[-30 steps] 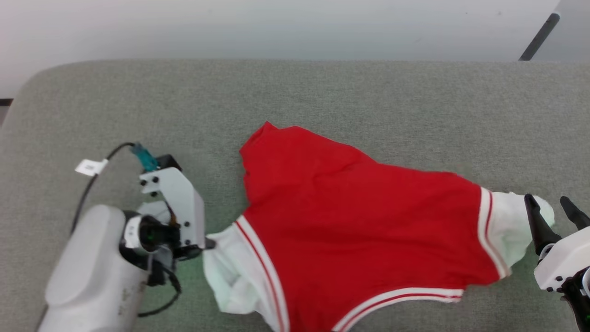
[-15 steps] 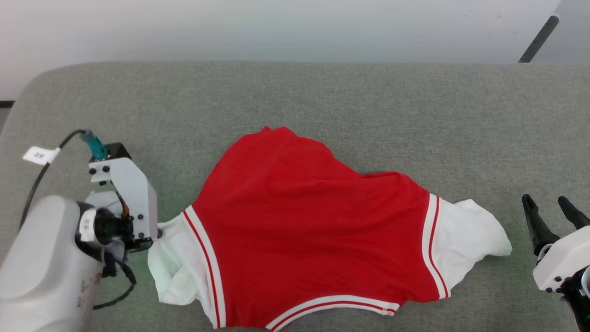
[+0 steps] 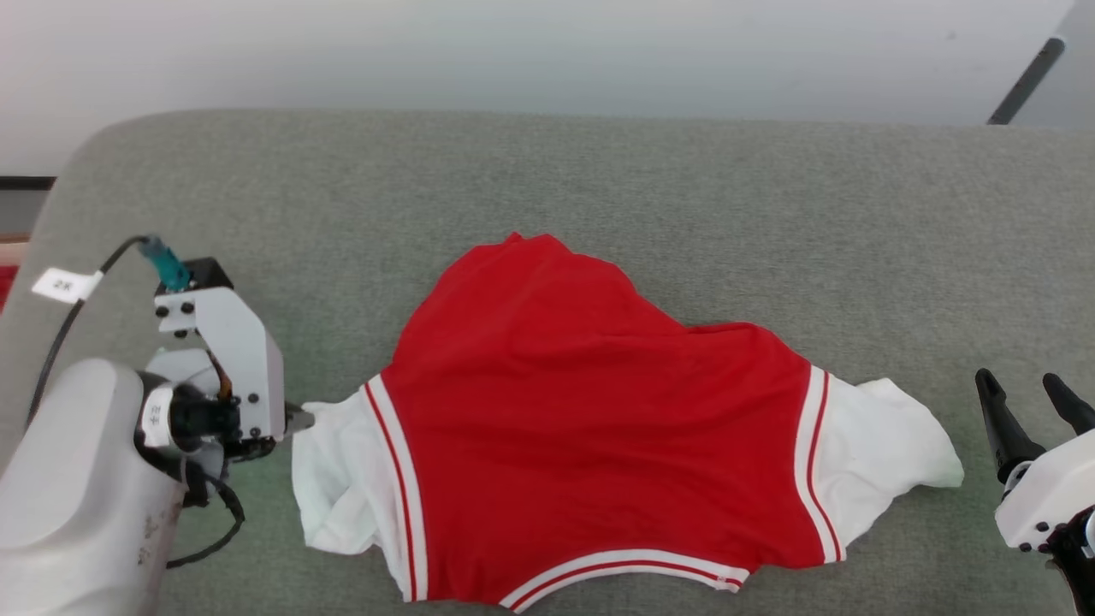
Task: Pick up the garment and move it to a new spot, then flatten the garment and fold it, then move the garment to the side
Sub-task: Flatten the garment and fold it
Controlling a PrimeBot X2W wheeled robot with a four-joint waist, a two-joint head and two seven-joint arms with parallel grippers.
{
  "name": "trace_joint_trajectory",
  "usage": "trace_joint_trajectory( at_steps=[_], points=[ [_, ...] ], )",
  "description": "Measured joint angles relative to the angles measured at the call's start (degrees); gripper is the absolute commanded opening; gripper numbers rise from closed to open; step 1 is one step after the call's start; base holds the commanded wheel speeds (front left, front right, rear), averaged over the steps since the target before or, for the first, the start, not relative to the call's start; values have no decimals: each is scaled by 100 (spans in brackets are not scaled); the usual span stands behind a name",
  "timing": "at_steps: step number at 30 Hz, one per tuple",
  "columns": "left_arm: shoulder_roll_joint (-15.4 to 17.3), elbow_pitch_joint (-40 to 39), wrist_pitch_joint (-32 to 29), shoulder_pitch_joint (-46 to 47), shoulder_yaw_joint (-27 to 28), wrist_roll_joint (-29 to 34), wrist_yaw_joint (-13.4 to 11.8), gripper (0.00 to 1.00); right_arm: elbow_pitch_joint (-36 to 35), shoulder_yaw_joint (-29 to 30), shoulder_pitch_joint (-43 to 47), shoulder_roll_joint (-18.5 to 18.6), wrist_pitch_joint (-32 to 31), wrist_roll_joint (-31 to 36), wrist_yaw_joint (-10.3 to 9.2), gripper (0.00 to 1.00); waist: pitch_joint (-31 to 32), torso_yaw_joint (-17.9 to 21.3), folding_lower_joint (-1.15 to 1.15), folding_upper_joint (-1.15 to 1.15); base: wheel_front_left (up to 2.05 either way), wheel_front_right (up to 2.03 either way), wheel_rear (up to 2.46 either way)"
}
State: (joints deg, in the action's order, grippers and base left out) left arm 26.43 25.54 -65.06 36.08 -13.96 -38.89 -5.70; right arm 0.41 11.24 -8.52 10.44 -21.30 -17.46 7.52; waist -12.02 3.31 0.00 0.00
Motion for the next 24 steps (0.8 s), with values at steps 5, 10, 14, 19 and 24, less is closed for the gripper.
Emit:
trace_joint_trajectory(
  at_steps=[5, 10, 14, 19, 24],
  points=[
    [-45, -339, -350, -2, -18, -159, -48, 100, -40, 38, 60, -22, -25, 21, 0, 100, 46, -143, 0, 0, 0, 0, 0],
    [-196, -777, -857, -177, -73, -397, -250, 100, -74, 42, 59, -48, -41, 34, 0, 100, 76, -257, 0, 0, 0, 0, 0],
    [-229, -1071, -1226, -315, -180, -434, -459, 100, -89, 31, 31, -60, -43, 35, 0, 100, 65, -271, 0, 0, 0, 0, 0],
    [-91, -1237, -1524, -510, -327, -334, -648, 100, -99, 7, -8, -62, -38, 33, 0, 100, 31, -202, 0, 0, 0, 0, 0],
    [51, -1184, -1608, -621, -437, -171, -745, 100, -82, -12, -19, -74, -21, 32, 0, 100, -9, -101, 0, 0, 0, 0, 0]
  ],
)
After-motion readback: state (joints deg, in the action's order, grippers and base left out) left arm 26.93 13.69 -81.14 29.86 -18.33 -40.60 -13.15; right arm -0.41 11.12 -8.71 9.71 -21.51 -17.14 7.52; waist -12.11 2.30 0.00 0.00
